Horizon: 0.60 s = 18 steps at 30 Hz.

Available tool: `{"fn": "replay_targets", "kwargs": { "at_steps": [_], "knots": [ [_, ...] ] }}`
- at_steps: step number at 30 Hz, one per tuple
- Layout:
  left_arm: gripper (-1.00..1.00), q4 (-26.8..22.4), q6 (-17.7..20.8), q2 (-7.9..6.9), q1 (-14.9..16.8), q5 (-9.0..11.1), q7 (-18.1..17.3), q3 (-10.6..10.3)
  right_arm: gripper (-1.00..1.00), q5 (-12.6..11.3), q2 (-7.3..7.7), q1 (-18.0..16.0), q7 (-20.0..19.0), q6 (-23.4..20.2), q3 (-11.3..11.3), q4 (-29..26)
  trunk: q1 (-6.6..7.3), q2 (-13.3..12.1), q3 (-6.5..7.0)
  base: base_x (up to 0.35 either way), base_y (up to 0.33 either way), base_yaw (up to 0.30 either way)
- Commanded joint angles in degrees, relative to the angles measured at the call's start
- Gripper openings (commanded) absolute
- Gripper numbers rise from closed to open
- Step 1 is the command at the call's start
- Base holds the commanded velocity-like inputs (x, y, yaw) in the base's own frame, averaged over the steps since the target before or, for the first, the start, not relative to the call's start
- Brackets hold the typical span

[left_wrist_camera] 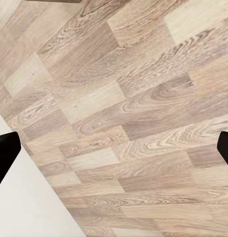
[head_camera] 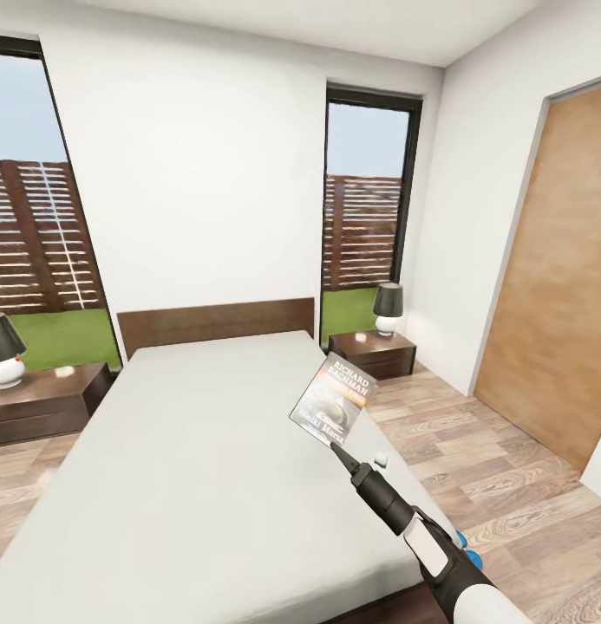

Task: In the bedroom, move the book from the bed onto either nightstand, and place the two sandals side by side next to the bed.

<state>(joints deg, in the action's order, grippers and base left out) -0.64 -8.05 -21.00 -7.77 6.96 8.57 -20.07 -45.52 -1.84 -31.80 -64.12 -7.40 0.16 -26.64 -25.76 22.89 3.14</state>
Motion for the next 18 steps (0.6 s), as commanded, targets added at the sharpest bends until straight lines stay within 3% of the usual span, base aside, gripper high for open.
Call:
{"fn": "replay_targets", "kwargs": {
  "at_steps": [1, 18],
  "knots": [
    [1.00, -0.1, -0.1, -0.01, -0.1, 0.6, 0.1, -0.5, -1.00, -0.4, -0.01, 0.0, -0.1, -0.6, 0.0, 0.0, -0.02, 0.0, 0.00, 0.000, 0.000, 0.002],
    [1.00, -0.1, -0.1, 0.00, -0.1, 0.6, 0.1, -0.5, -1.00, -0.4, -0.01, 0.0, -0.1, -0.6, 0.0, 0.0, -0.02, 0.0, 0.00, 0.000, 0.000, 0.000]
  ]
}}
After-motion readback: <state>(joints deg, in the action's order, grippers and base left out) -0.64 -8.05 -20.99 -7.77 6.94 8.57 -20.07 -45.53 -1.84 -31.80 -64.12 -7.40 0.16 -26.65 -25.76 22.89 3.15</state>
